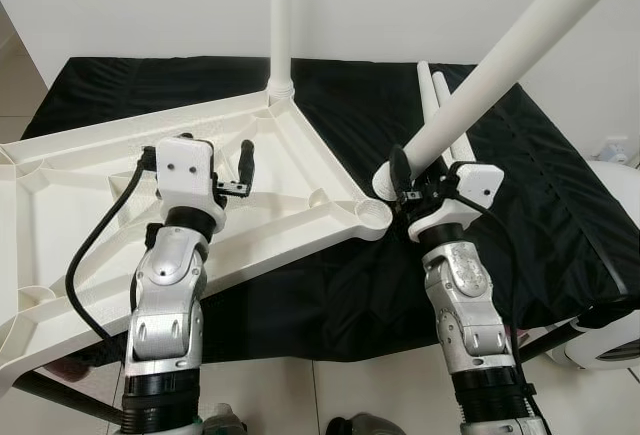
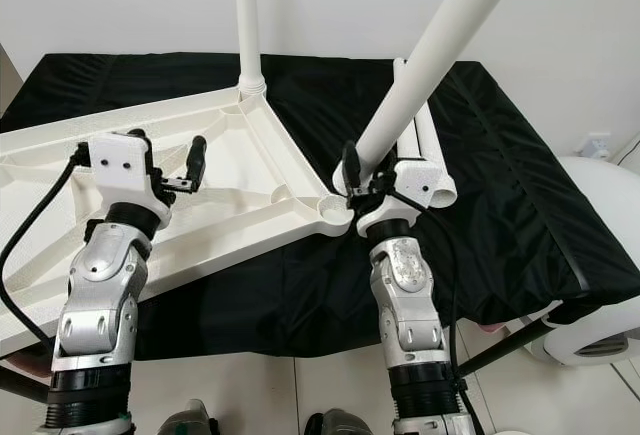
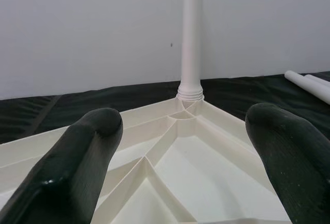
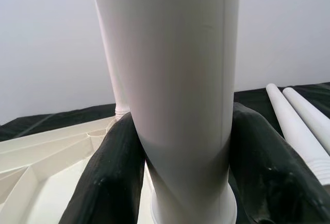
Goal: Building children table
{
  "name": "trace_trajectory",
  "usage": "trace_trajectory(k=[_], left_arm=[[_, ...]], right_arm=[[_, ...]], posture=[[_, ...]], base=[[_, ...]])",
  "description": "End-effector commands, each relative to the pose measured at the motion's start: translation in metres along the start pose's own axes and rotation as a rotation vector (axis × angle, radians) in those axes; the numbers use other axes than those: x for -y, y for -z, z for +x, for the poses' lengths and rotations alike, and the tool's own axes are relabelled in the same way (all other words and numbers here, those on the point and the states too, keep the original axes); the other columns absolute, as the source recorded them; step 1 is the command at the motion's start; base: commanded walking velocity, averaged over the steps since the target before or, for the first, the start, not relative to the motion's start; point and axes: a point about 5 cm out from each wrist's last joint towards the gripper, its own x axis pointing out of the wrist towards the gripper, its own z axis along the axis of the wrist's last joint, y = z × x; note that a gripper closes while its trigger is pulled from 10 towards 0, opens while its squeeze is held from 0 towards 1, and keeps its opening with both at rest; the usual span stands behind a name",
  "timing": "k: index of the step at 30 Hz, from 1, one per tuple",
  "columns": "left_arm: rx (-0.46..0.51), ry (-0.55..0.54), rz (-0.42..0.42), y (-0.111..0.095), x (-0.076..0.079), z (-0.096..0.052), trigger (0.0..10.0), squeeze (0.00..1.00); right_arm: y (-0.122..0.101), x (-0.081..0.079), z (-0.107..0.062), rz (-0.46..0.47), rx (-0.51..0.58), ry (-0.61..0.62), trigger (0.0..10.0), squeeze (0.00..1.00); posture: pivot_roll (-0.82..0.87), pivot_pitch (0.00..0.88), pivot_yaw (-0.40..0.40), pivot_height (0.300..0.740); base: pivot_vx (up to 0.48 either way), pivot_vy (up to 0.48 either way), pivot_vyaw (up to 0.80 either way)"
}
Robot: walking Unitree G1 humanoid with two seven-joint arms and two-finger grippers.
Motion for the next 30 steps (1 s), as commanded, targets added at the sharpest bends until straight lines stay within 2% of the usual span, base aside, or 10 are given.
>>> trace_trajectory(k=[1,9,21,30], left_arm=[[0.014,-0.035,-0.028,0.000,0.000,-0.003,10.0,0.00],[-0.006,-0.018,0.020,0.008,-0.003,-0.009,10.0,0.00],[-0.013,0.012,0.004,0.010,0.001,-0.014,10.0,0.00],[-0.009,0.010,-0.008,0.008,-0.003,-0.010,10.0,0.00]], right_arm=[[-0.002,0.000,-0.002,-0.006,0.007,-0.008,10.0,0.00],[0.003,0.003,-0.004,-0.006,-0.012,0.001,10.0,0.00],[0.003,0.005,-0.004,-0.008,-0.028,-0.017,10.0,0.00],[0.003,0.004,-0.001,-0.010,-0.027,-0.027,10.0,0.00]], posture=[[0.06,0.000,-0.032,0.740],[0.06,0.000,-0.028,0.740],[0.06,0.000,-0.050,0.740],[0.06,0.000,-0.049,0.740]], base=[[0.000,0.000,0.00],[0.000,0.000,0.00],[0.000,0.000,0.00],[0.000,0.000,0.00]])
